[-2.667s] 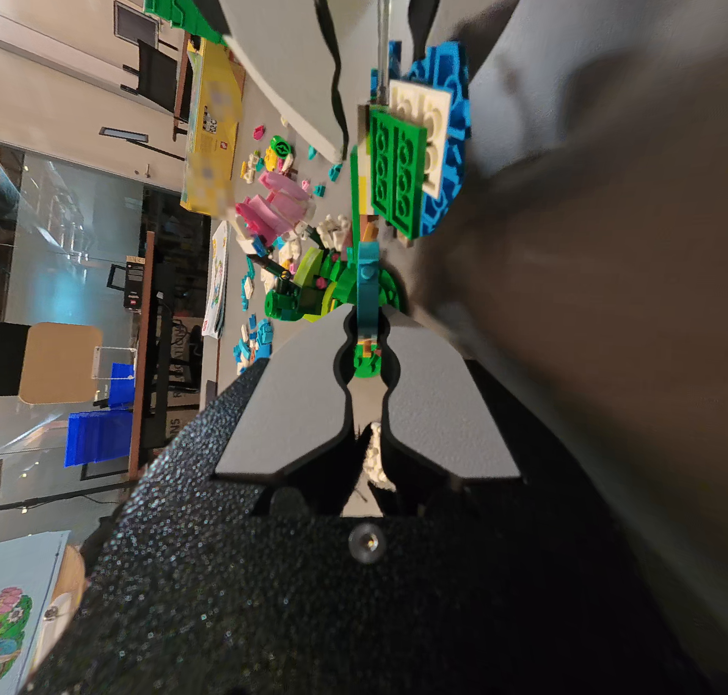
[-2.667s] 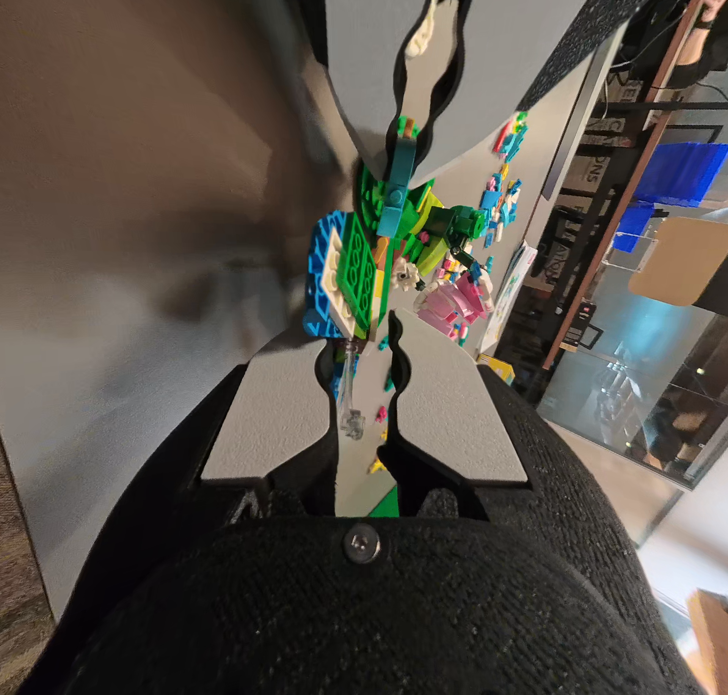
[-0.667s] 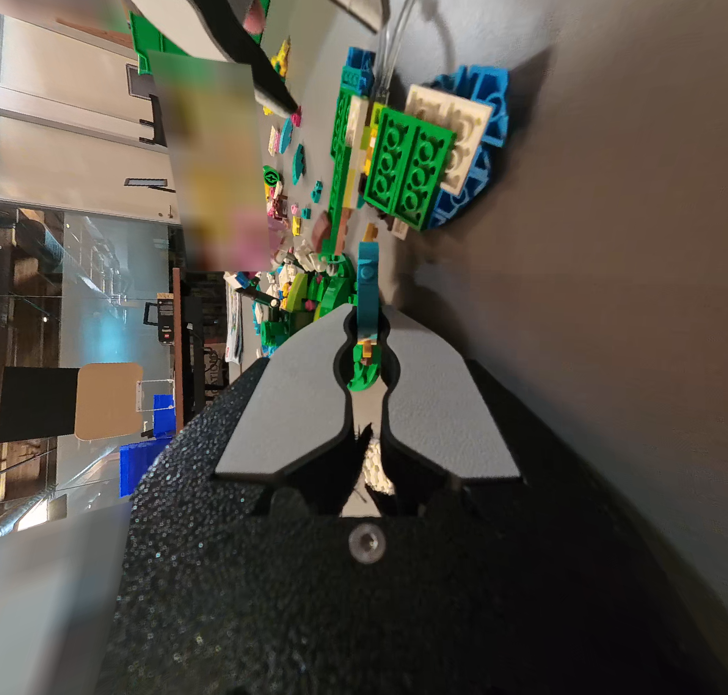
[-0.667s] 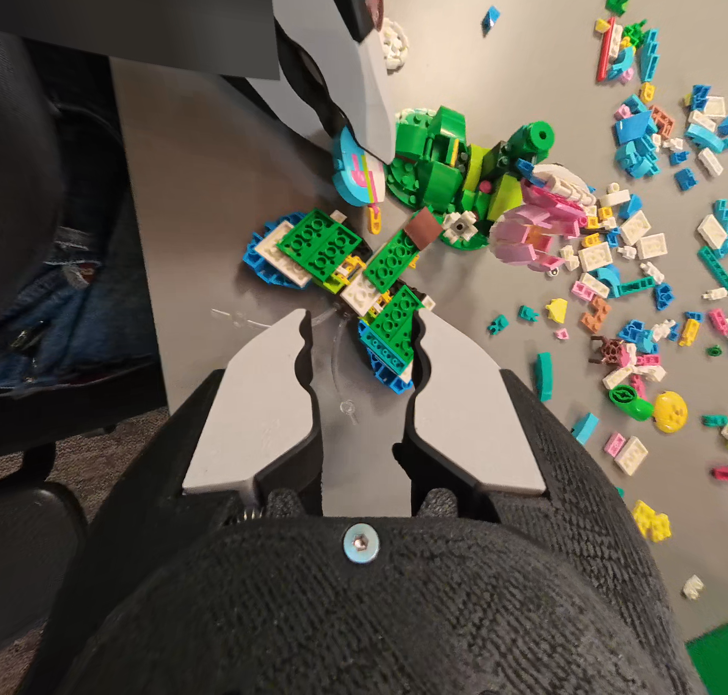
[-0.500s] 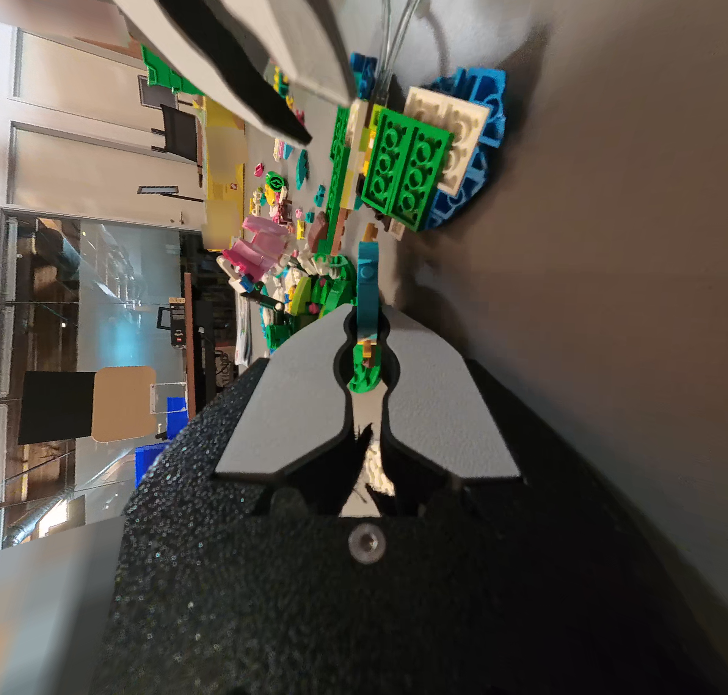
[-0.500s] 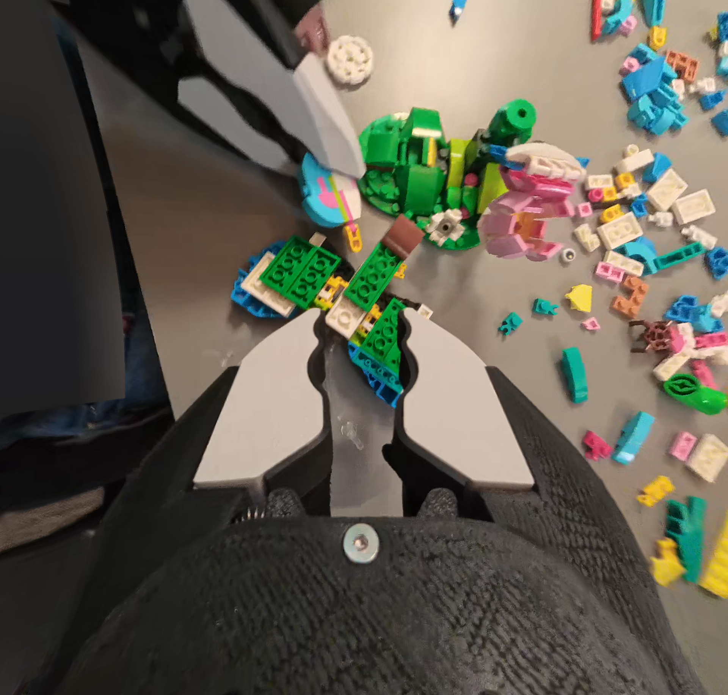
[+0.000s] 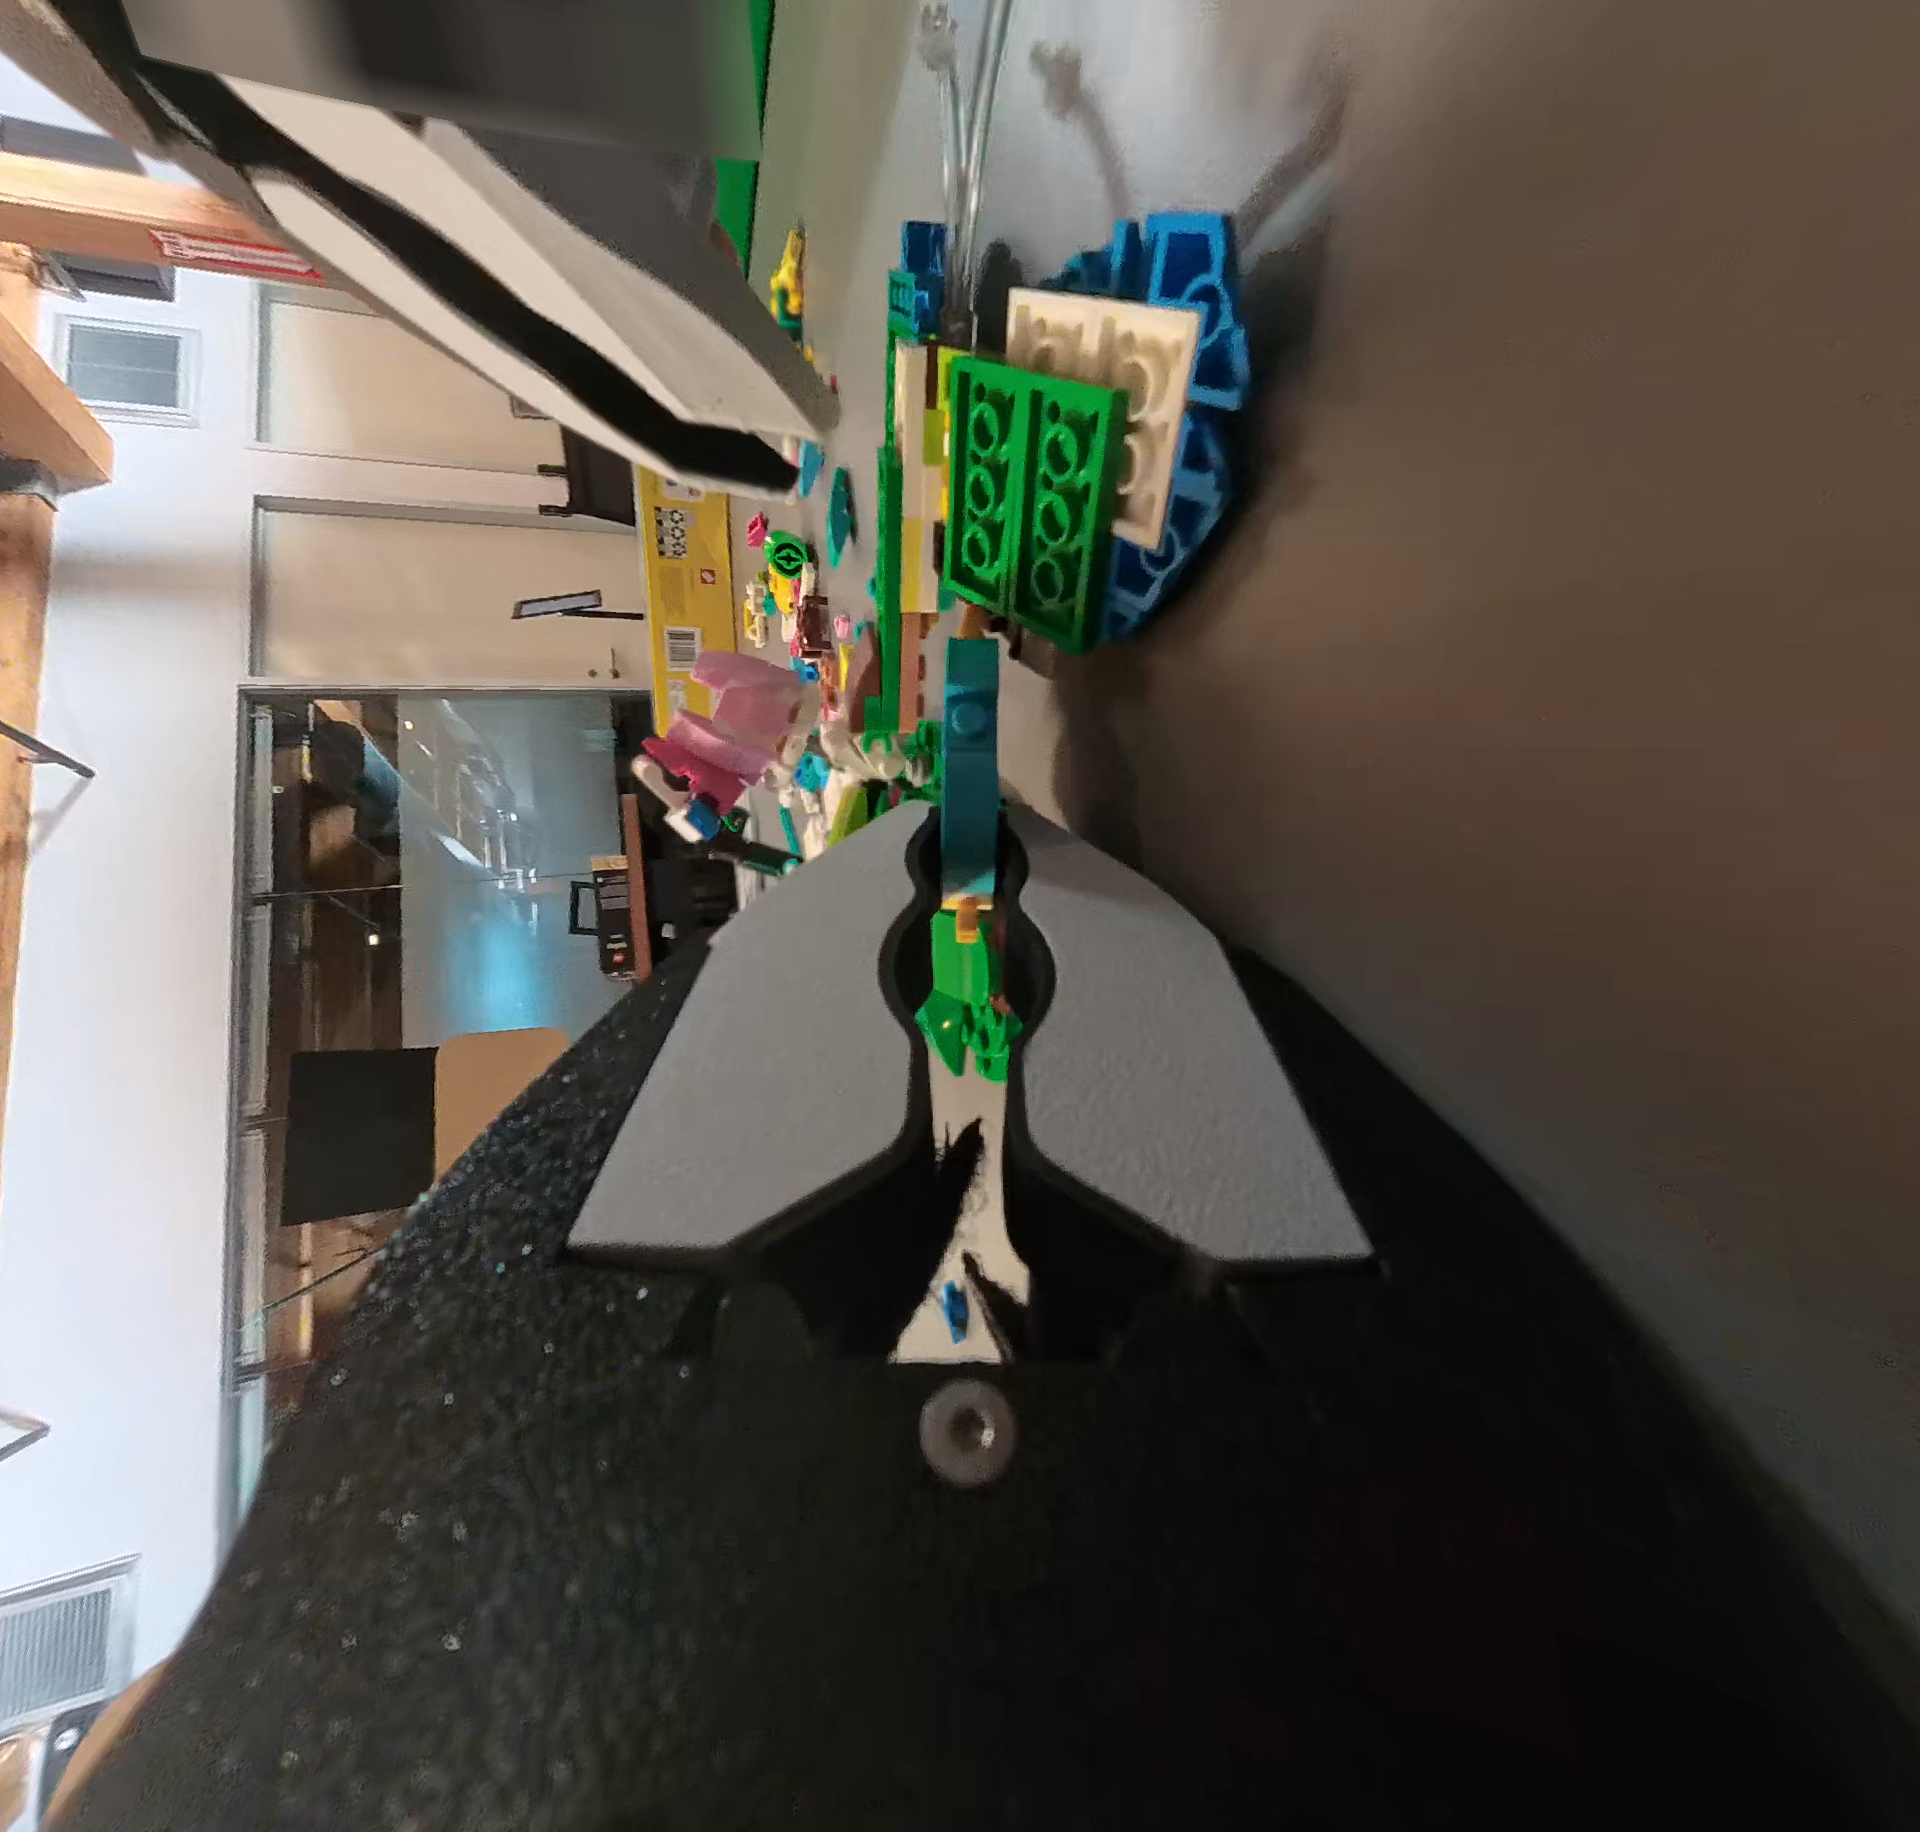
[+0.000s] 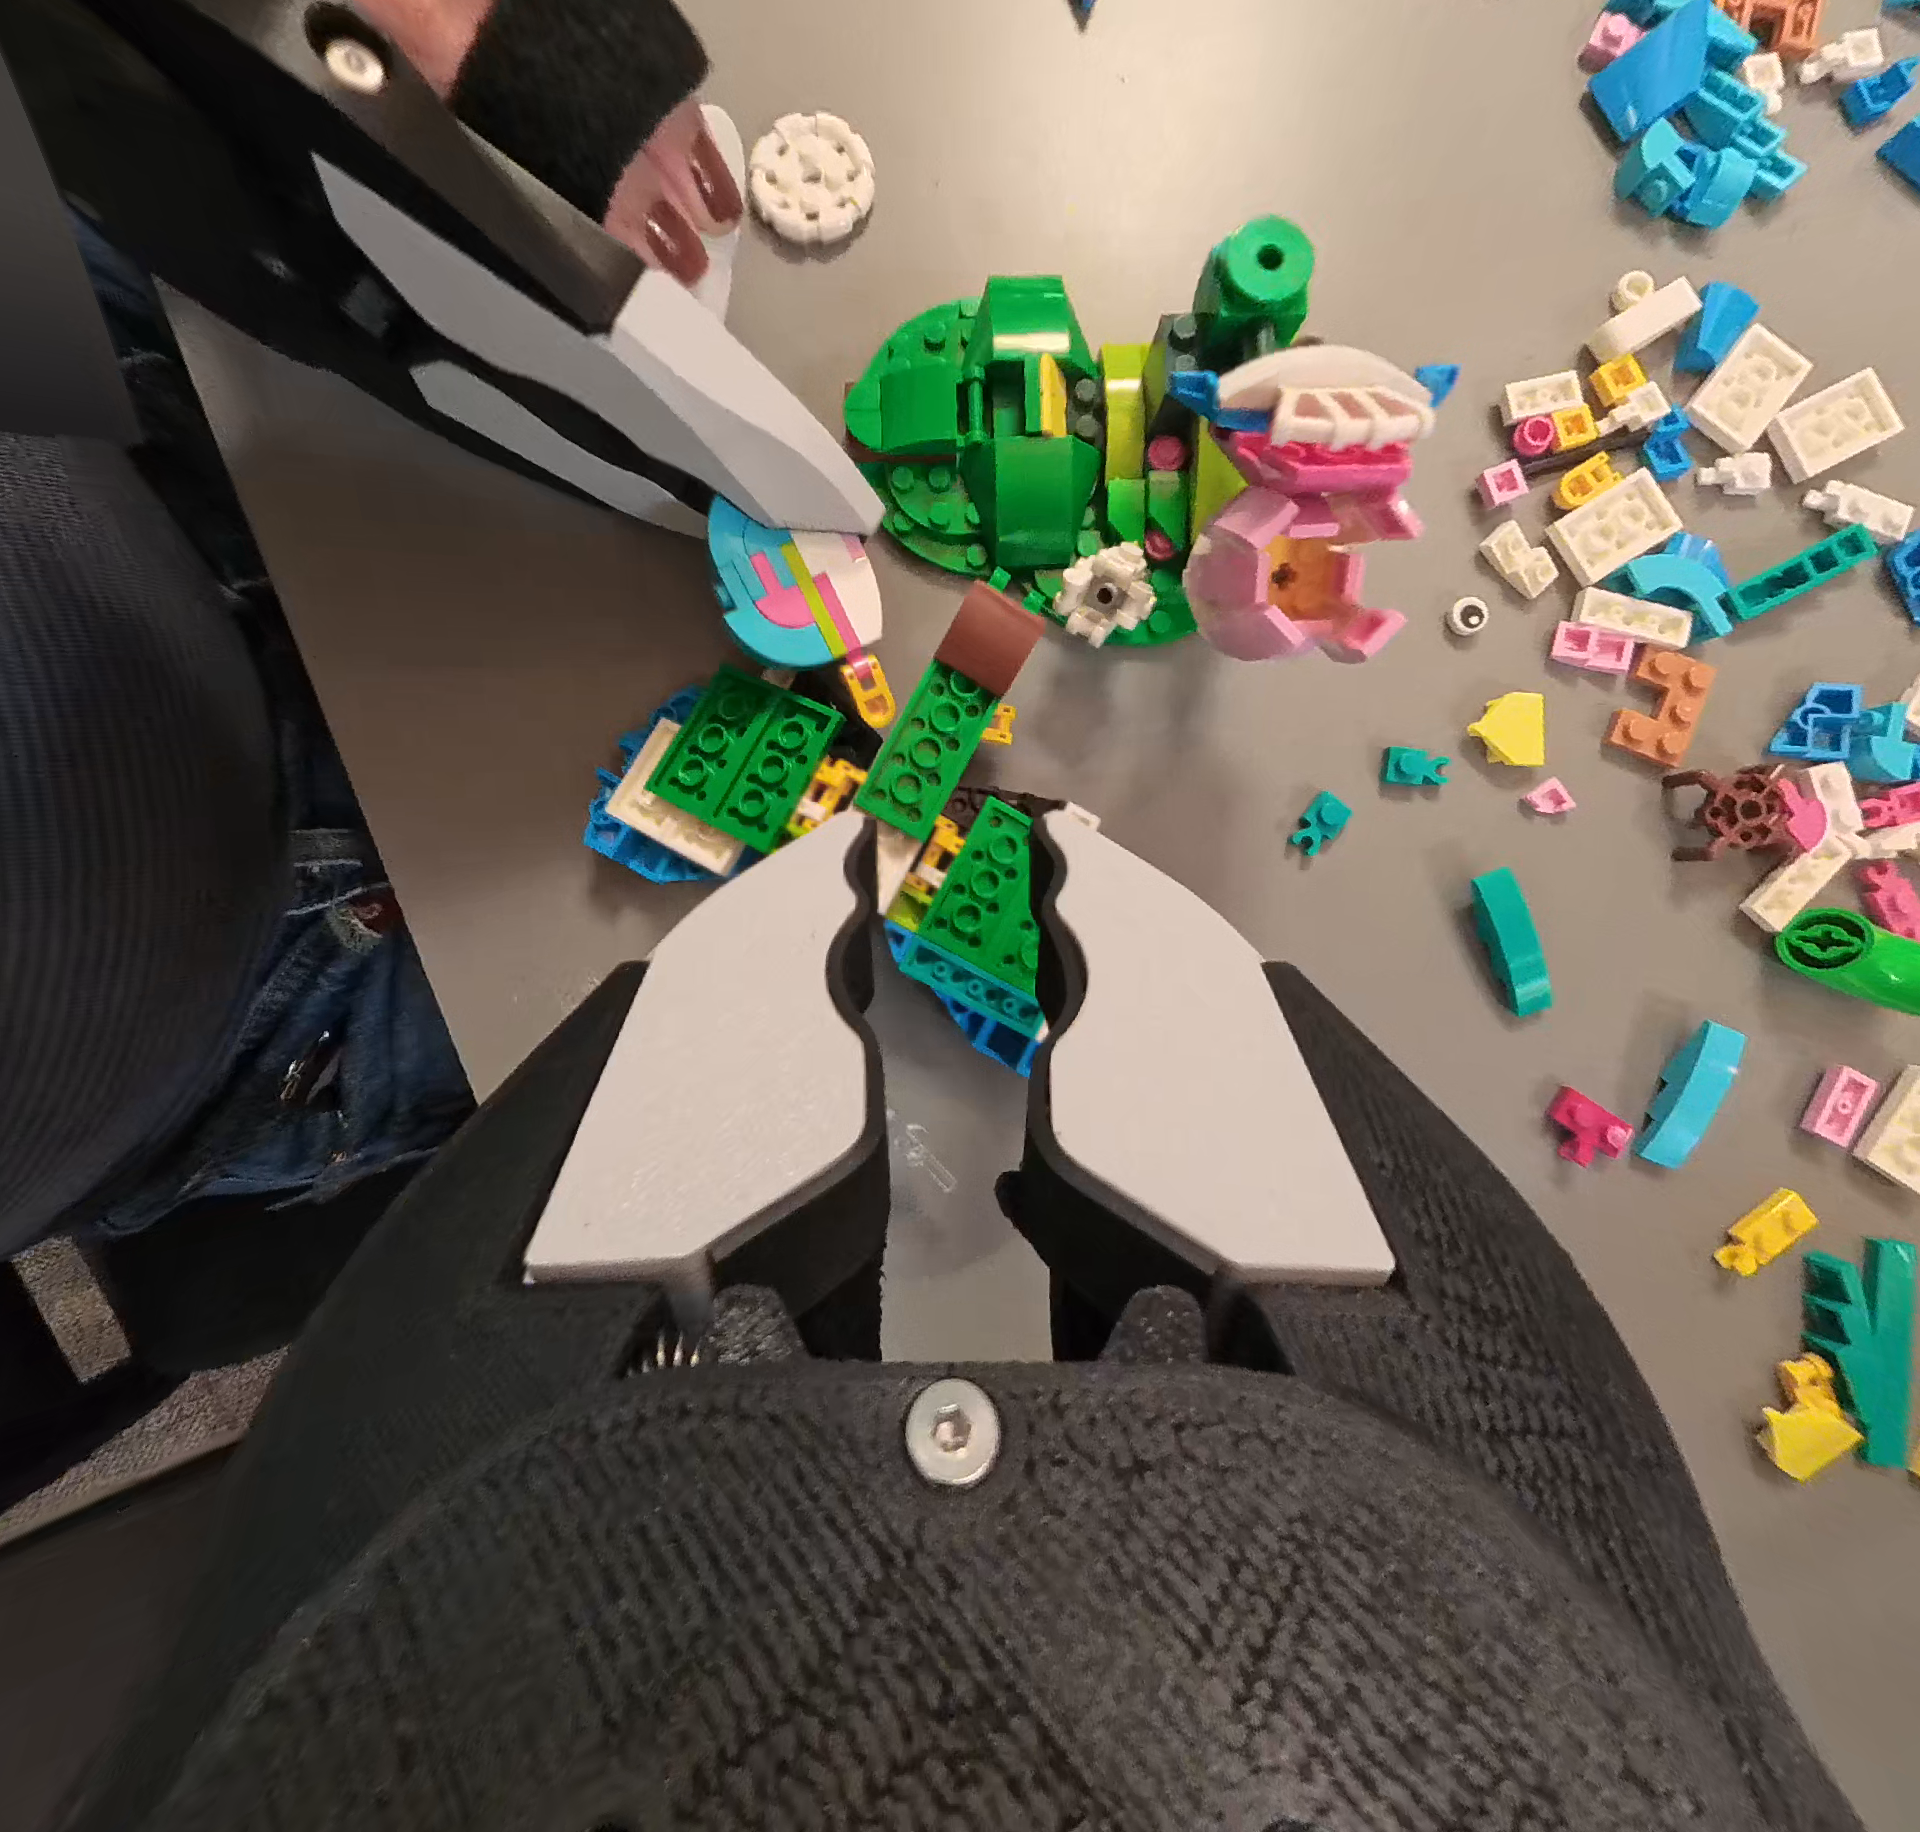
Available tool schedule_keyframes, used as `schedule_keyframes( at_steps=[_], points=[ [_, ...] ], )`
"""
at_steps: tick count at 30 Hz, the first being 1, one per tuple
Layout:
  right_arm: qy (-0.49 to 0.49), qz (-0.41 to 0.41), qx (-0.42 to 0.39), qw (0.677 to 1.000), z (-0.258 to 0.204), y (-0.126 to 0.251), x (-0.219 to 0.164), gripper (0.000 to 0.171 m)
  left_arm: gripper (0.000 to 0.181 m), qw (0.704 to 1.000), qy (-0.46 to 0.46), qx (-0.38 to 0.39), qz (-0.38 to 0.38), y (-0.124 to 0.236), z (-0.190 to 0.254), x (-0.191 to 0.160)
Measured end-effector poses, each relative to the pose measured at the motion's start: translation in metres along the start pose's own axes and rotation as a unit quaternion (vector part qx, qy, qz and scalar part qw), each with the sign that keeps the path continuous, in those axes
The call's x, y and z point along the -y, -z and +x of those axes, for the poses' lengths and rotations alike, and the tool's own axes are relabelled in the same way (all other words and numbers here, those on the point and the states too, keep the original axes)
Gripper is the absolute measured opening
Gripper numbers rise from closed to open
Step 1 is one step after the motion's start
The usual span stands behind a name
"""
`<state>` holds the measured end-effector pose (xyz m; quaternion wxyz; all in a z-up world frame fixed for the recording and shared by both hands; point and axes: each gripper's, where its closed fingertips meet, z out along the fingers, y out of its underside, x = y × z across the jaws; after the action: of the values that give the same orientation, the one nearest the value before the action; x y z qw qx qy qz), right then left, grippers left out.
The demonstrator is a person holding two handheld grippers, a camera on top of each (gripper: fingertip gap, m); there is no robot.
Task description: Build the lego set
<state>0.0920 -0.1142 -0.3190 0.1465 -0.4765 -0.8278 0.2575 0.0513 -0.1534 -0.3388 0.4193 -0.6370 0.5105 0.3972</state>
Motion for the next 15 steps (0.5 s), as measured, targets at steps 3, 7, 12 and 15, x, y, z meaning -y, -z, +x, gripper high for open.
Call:
schedule_keyframes(
  at_steps=[3,7,12,15],
  points=[
    [-0.015,-0.011,0.002,1.000,-0.004,-0.007,0.002,0.022,0.008,1.000,-0.001,0.005,-0.001,0.000,0.000,0.000],
    [-0.035,-0.016,0.017,0.999,-0.004,-0.014,0.007,0.019,0.008,1.000,-0.004,0.012,-0.003,0.000,-0.002,0.000],
    [-0.061,-0.037,0.054,0.996,-0.006,-0.019,0.009,0.020,0.008,1.000,-0.008,0.016,-0.013,-0.001,-0.004,-0.003],
    [-0.064,-0.051,0.058,0.995,-0.005,-0.021,0.006,0.025,0.008,1.000,0.000,0.014,-0.022,-0.004,-0.005,-0.007]
  ],
)
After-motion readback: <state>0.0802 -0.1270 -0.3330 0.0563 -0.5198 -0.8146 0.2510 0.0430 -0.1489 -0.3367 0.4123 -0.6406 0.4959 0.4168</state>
